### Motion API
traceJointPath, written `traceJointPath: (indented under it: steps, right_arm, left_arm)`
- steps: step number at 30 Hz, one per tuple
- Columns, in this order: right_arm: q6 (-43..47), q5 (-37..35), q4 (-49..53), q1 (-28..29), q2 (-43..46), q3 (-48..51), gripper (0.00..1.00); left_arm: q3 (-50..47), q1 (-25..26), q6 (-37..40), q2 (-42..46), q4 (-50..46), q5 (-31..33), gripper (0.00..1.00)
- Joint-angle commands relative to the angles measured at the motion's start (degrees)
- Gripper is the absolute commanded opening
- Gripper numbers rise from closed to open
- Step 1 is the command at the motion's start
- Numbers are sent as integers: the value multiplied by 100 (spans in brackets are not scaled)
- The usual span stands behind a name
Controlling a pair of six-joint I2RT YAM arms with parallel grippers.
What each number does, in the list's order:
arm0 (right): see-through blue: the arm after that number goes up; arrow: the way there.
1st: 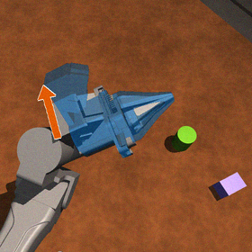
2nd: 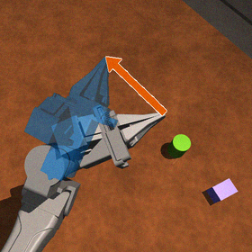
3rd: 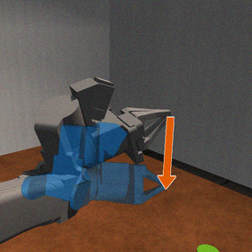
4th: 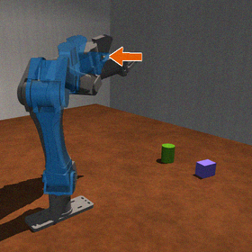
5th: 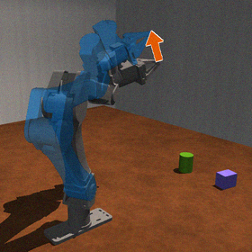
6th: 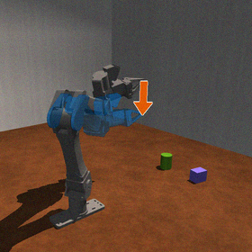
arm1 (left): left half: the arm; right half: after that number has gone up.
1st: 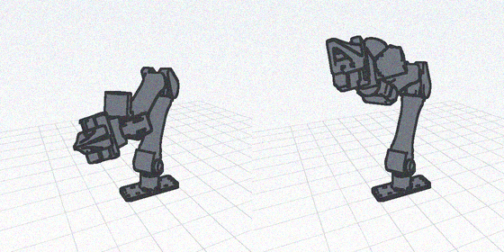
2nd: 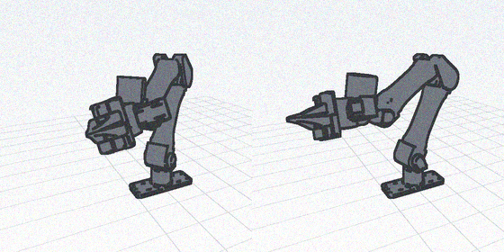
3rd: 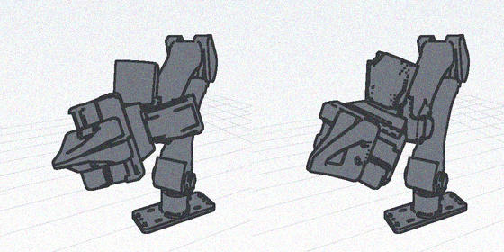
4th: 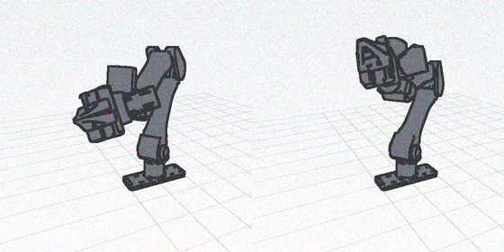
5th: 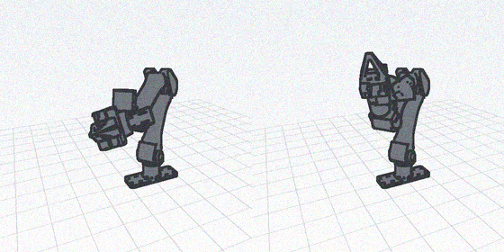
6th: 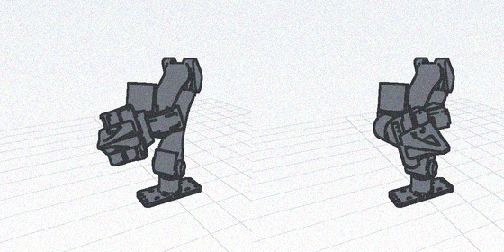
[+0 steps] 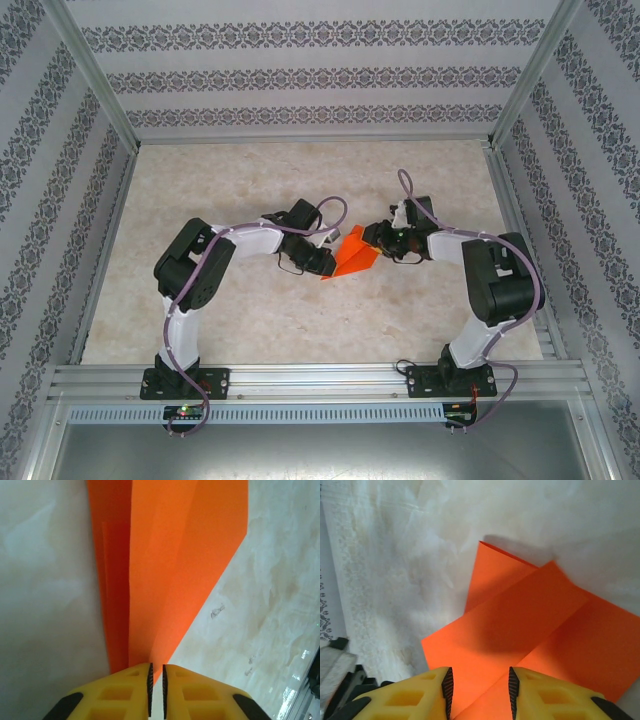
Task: Fold a paper plane with a square sheet of paper (pick it up from the middle)
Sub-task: Fourth fold the wing at the center of the table, then turn over the paper at the center of the table.
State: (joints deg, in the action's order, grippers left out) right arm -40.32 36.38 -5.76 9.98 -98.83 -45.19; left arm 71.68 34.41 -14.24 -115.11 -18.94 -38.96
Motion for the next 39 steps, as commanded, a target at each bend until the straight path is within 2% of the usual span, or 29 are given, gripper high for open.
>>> traceJointPath:
  steps: [1, 9, 15, 22, 28, 38, 39]
  right_arm:
    - [23, 109, -52, 22, -161, -55, 37]
    - [-74, 241, -342, 32, -120, 28, 38]
    - [-60, 283, -389, -21, 24, 111, 40]
    - [15, 308, -315, -160, 279, 227, 41]
    - [71, 358, -284, -233, 384, 313, 42]
    - [261, 335, -51, -276, 661, 418, 46]
    - [254, 330, -42, -277, 686, 433, 49]
  left_arm:
    - [242, -22, -39, 340, -309, -17, 22]
    - [776, -55, 429, 249, -780, 698, 34]
    - [1167, -66, 589, -180, -766, 273, 37]
    - [1389, -66, 677, -531, -827, 123, 36]
    - [1422, -66, 623, -672, -775, 51, 32]
    - [1456, -75, 589, -744, -812, -109, 4]
    - [1469, -85, 582, -745, -813, -152, 2]
